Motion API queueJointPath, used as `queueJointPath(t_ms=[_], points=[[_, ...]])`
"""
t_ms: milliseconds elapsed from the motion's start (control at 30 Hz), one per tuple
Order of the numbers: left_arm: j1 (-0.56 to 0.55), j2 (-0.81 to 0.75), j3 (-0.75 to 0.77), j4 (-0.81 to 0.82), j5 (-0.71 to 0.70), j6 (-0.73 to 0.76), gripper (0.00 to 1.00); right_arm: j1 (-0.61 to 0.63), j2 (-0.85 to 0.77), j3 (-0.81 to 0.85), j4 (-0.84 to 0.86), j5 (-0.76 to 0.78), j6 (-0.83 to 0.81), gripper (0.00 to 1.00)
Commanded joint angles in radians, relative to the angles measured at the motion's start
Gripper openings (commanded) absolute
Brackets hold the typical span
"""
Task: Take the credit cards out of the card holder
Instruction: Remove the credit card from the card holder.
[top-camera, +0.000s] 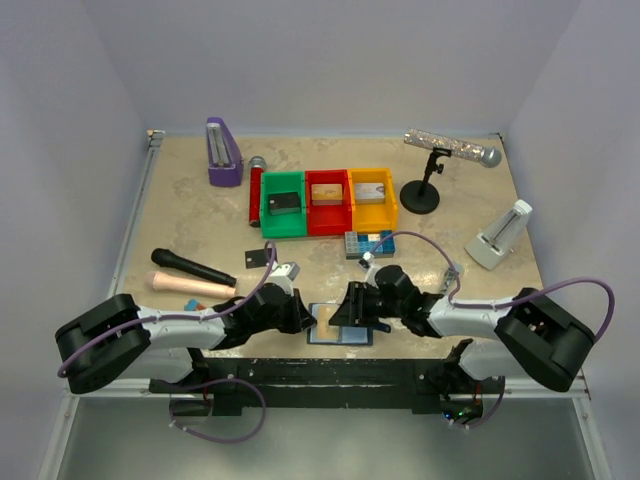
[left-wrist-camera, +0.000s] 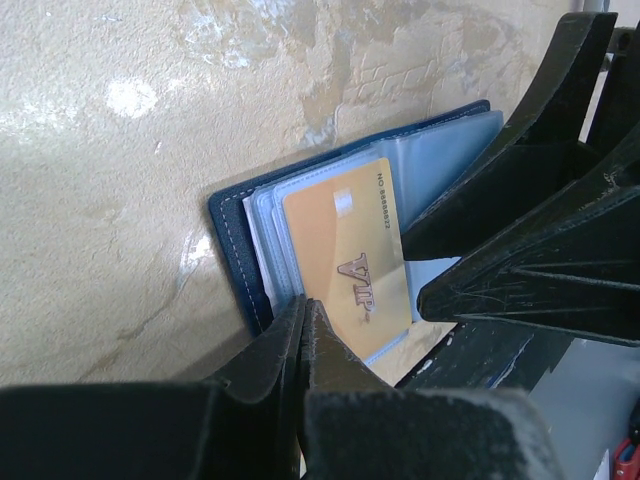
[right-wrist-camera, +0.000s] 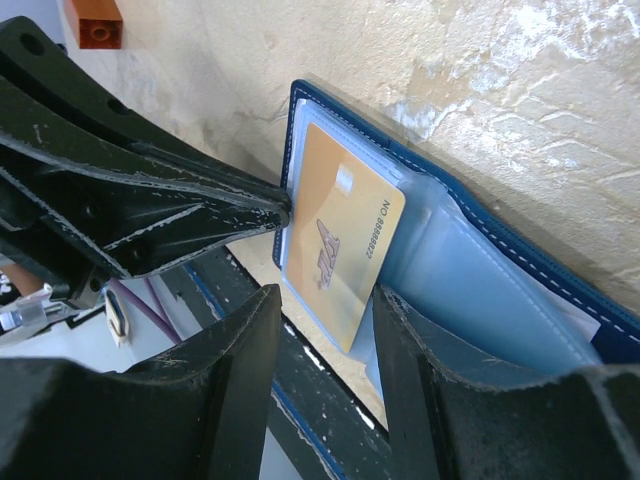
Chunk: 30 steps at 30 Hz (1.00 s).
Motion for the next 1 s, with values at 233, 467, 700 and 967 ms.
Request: queueJointPath(t_ms=[233, 467, 700, 967], points=[[0.003, 0.033, -0.049, 0.023, -0.003, -0.016, 0.0, 0.005, 0.027, -0.031, 0.184, -0.047, 0.052, 0.47], [0.003, 0.03, -0.066, 0.026, -0.009, -0.021, 0.0, 0.005, 0.083, -0.05, 0.246, -0.044, 0.093, 0.47], [0.003, 0.026, -0.074, 0.027, -0.012, -0.024, 0.0, 0.005, 0.106, -0.042, 0.189, -0.022, 0.093, 0.47], [0.003, 0.019, -0.078, 0.021, -0.021, -0.024, 0.0, 0.005, 0.057, -0.024, 0.027, 0.035, 0.065, 0.49]])
